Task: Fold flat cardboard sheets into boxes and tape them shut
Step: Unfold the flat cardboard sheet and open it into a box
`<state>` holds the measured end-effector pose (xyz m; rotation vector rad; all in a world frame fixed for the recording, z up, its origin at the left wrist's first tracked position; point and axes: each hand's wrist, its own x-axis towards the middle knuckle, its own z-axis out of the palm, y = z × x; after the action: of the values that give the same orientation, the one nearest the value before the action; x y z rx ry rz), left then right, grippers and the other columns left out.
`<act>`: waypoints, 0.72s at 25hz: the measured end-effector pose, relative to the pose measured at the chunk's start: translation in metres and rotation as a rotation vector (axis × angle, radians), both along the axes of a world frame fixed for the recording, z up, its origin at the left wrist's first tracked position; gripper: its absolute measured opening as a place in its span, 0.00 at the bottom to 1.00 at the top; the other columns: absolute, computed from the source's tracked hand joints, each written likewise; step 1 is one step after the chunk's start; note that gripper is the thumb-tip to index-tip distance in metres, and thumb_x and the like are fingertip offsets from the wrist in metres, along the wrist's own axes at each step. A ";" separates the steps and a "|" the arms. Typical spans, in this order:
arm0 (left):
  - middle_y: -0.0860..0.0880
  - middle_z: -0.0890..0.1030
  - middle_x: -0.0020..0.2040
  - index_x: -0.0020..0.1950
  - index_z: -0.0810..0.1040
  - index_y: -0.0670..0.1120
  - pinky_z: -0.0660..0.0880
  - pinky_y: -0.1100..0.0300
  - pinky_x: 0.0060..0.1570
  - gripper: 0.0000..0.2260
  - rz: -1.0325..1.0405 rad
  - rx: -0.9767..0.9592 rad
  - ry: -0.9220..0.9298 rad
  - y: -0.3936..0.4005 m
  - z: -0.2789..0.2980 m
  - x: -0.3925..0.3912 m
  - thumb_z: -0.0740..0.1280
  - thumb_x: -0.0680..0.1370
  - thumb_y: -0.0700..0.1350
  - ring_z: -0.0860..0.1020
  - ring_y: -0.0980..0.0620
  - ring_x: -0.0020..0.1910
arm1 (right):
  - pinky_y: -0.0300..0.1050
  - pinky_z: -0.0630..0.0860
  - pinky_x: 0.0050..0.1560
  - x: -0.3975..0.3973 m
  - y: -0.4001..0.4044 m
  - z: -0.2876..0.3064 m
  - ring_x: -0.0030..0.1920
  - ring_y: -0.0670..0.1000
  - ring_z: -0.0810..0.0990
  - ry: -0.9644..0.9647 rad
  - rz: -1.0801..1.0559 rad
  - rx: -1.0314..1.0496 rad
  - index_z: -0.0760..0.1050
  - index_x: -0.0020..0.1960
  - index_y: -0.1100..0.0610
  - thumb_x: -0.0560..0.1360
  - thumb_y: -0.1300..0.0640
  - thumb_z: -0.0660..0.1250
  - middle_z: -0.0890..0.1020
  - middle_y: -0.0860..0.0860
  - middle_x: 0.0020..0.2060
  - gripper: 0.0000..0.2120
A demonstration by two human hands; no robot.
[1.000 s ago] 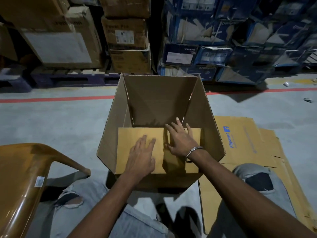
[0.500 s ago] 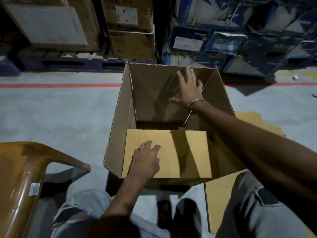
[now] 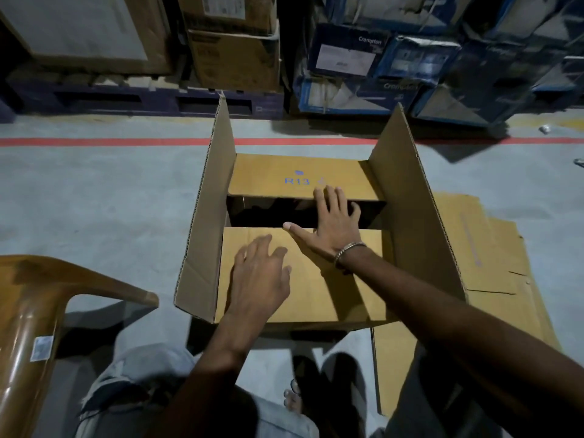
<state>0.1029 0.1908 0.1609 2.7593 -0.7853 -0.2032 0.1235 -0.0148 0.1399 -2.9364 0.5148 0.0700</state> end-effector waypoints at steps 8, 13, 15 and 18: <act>0.40 0.59 0.83 0.83 0.58 0.48 0.60 0.39 0.76 0.32 0.471 -0.233 -0.310 0.030 0.107 -0.006 0.65 0.82 0.56 0.58 0.38 0.81 | 0.69 0.46 0.79 -0.019 -0.001 -0.034 0.83 0.56 0.40 0.186 0.023 0.042 0.41 0.85 0.52 0.75 0.21 0.37 0.43 0.53 0.84 0.49; 0.38 0.57 0.82 0.85 0.41 0.44 0.74 0.40 0.66 0.45 0.317 -0.136 -0.037 0.016 0.088 -0.021 0.67 0.81 0.58 0.64 0.37 0.77 | 0.69 0.49 0.79 -0.054 -0.005 0.036 0.82 0.56 0.35 0.116 0.018 0.132 0.39 0.84 0.53 0.79 0.33 0.63 0.37 0.56 0.83 0.49; 0.40 0.56 0.83 0.85 0.40 0.44 0.73 0.41 0.67 0.43 0.254 -0.164 0.009 -0.002 0.080 -0.030 0.65 0.82 0.59 0.64 0.39 0.78 | 0.67 0.48 0.80 -0.090 -0.001 0.068 0.83 0.56 0.37 -0.121 -0.034 0.073 0.46 0.85 0.52 0.79 0.37 0.65 0.41 0.56 0.84 0.44; 0.41 0.55 0.84 0.84 0.37 0.44 0.69 0.42 0.70 0.43 0.135 -0.163 0.157 -0.021 0.059 -0.043 0.62 0.83 0.58 0.62 0.39 0.80 | 0.62 0.52 0.78 -0.145 -0.004 0.106 0.83 0.57 0.47 -0.432 -0.254 -0.074 0.57 0.82 0.53 0.78 0.39 0.64 0.52 0.58 0.83 0.38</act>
<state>0.0601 0.1694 0.2202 2.5936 -0.5476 -0.3099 -0.0215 -0.0191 0.2462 -2.8003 0.8180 -0.6077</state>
